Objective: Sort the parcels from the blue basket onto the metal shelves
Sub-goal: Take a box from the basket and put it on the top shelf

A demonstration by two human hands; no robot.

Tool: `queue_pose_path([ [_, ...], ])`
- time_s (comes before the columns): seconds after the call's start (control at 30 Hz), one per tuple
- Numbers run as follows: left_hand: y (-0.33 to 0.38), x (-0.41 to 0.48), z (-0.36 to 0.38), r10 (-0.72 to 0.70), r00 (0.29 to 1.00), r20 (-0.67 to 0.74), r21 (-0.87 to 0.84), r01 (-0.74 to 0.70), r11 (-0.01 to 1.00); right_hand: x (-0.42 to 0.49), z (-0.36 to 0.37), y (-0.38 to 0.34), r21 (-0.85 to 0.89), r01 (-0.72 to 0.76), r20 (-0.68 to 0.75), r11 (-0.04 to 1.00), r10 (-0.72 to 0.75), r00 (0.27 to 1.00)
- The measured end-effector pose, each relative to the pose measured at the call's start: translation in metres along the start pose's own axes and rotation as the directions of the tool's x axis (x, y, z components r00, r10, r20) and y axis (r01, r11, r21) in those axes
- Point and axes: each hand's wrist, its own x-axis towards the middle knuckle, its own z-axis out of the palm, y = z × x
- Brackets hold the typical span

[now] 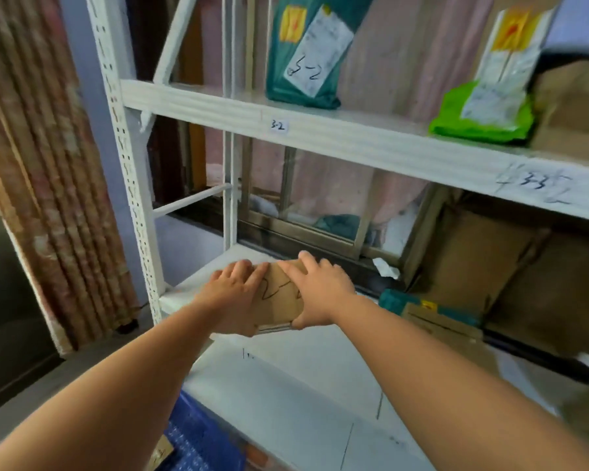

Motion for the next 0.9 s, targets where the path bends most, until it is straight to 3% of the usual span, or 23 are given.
queue_pose_path([
  [0.4,0.176,0.068,-0.078,0.253,0.967,-0.02,0.122,-0.249,0.961,-0.143,-0.007,0.162,0.062,-0.176,-0.056,0.982,0.18,0.982],
  [0.67,0.208,0.058,-0.087,0.325,0.946,-0.011,0.111,-0.322,0.94,-0.188,-0.016,0.18,0.053,-0.211,-0.012,0.976,0.212,0.977],
  [0.9,0.214,0.029,-0.074,0.401,0.903,-0.154,0.082,-0.393,0.916,-0.208,0.002,0.16,0.076,-0.302,-0.022,0.95,0.304,0.952],
])
